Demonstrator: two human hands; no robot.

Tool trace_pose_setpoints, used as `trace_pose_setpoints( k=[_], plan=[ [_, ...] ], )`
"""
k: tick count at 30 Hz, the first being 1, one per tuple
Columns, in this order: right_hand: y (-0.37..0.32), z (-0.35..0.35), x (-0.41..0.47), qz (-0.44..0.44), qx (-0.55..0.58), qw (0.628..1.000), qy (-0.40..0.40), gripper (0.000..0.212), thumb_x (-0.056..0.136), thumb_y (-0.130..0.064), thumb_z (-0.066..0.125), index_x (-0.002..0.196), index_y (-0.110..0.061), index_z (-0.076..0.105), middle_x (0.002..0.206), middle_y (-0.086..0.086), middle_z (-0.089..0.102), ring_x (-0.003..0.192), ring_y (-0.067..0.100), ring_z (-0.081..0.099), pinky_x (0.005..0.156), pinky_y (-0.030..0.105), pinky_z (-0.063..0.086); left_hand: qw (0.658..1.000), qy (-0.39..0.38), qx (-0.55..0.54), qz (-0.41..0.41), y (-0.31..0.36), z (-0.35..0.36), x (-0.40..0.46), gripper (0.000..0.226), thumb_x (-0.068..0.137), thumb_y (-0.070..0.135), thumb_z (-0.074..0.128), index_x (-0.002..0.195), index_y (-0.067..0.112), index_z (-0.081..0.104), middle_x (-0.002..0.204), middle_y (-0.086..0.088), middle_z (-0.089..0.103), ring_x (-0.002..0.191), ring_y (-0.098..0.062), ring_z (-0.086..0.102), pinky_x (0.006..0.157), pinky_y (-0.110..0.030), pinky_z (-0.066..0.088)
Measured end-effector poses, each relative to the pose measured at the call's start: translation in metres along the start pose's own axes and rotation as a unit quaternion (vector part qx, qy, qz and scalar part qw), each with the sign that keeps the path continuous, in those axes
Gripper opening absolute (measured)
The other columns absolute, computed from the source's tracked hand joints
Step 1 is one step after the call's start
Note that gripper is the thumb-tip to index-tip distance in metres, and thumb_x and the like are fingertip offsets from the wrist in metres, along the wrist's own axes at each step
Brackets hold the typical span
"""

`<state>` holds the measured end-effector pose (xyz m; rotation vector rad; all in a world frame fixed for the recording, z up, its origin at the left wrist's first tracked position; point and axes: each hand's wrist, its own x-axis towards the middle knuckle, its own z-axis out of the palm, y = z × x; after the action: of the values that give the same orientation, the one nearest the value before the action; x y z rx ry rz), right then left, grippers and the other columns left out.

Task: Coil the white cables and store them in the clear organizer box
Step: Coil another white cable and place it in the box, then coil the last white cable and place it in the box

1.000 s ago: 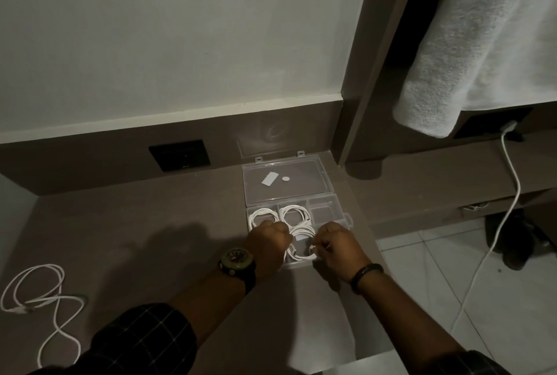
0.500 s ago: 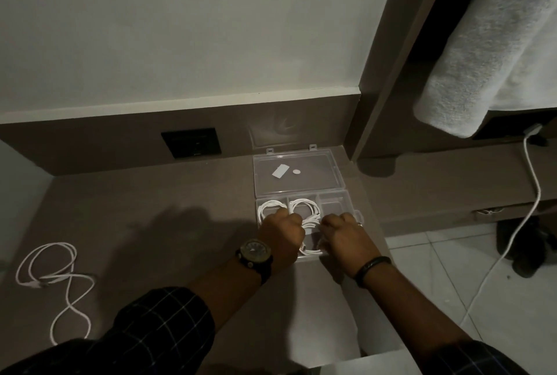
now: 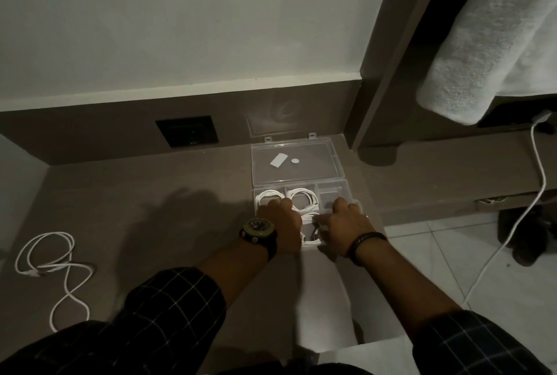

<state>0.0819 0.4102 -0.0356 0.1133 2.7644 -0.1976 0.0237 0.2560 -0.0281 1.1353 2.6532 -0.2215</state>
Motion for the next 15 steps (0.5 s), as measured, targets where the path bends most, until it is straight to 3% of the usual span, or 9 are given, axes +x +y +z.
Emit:
trace_pose_setpoints(
  k=[5,10,15],
  plan=[
    [0.004,0.007,-0.001,-0.003,0.043,0.998,0.048,0.046,0.073,-0.034,0.074,0.117,-0.028,0.059,0.117,0.007,0.052,0.103,0.028,0.056,0.089,0.040,0.053,0.999,-0.031,-0.022,-0.001,-0.002,-0.002,0.008,0.033,0.081,0.032,0.055,0.100,0.008,0.067,0.108,-0.022,0.062,0.098,-0.039,0.059,0.082,-0.037,0.047],
    [-0.001,0.005,0.005,0.007,-0.026,1.000,-0.017,0.037,0.078,-0.038,0.066,0.114,-0.032,0.060,0.115,0.008,0.051,0.104,0.032,0.053,0.086,0.046,0.052,0.998,-0.030,-0.053,-0.030,0.001,-0.003,0.011,0.035,0.077,0.034,0.059,0.100,0.008,0.066,0.109,-0.021,0.063,0.099,-0.037,0.060,0.084,-0.041,0.050],
    [-0.007,-0.006,0.013,0.010,-0.004,0.998,-0.063,0.033,0.074,-0.033,0.072,0.106,-0.032,0.065,0.114,0.007,0.054,0.104,0.030,0.056,0.090,0.045,0.051,0.992,-0.026,-0.117,-0.038,-0.001,-0.002,0.006,0.033,0.080,0.031,0.059,0.099,0.005,0.066,0.108,-0.019,0.066,0.102,-0.035,0.059,0.086,-0.040,0.051]
  ],
)
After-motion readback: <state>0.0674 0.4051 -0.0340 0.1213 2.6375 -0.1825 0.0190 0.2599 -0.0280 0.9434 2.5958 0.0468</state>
